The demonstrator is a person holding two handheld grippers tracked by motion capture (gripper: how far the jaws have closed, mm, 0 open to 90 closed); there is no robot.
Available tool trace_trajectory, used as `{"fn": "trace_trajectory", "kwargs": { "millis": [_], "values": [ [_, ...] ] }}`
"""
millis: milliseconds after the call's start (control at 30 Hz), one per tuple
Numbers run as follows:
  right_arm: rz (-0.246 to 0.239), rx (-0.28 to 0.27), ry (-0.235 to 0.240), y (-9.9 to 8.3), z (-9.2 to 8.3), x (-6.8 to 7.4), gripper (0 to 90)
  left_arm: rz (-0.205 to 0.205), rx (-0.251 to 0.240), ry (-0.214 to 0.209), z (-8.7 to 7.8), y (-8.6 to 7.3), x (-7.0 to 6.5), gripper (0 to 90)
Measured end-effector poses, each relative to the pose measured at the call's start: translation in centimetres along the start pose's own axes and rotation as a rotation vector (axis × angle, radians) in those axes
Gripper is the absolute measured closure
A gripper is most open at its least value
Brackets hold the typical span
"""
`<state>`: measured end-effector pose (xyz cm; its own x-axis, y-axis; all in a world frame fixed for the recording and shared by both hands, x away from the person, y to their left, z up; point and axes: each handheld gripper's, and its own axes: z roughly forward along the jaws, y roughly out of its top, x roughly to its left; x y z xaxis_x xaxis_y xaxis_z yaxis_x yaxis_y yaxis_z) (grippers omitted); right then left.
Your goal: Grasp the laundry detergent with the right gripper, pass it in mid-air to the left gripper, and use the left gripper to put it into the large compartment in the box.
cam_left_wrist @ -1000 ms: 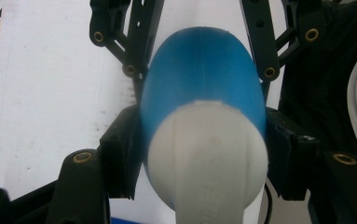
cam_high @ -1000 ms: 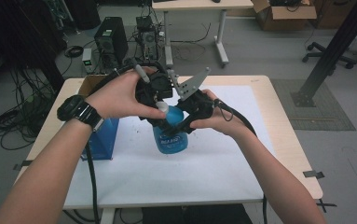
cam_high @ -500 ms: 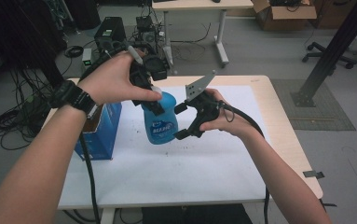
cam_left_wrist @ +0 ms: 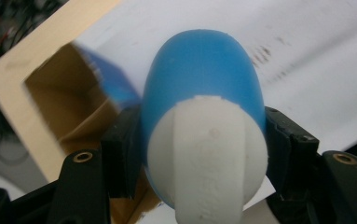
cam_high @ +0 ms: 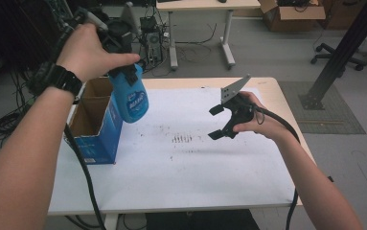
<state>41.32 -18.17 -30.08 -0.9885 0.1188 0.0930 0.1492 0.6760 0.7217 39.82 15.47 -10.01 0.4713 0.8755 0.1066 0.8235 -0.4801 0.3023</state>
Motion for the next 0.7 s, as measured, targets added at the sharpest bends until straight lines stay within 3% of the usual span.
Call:
{"fn": "trace_trajectory", "kwargs": {
  "millis": [133,300,467,700],
  "values": [
    [0.023,0.041,-0.028,-1.5,-1.2,-0.4,2.4,-0.141,-0.001,0.043,-0.8,-0.6,2.5,38.0],
    [0.047,0.08,-0.05,-3.3,-2.7,-0.8,2.7,-0.254,0.015,0.092,-1.2,-1.6,5.0,38.0],
    [0.071,0.092,-0.074,-4.6,-3.9,-1.2,2.8,-0.331,0.021,0.113,-0.9,-2.6,7.0,38.0],
    [0.098,0.117,-0.097,-5.8,-4.9,-1.6,2.8,-0.393,0.036,0.109,0.4,-3.7,8.7,38.0]
  ]
}}
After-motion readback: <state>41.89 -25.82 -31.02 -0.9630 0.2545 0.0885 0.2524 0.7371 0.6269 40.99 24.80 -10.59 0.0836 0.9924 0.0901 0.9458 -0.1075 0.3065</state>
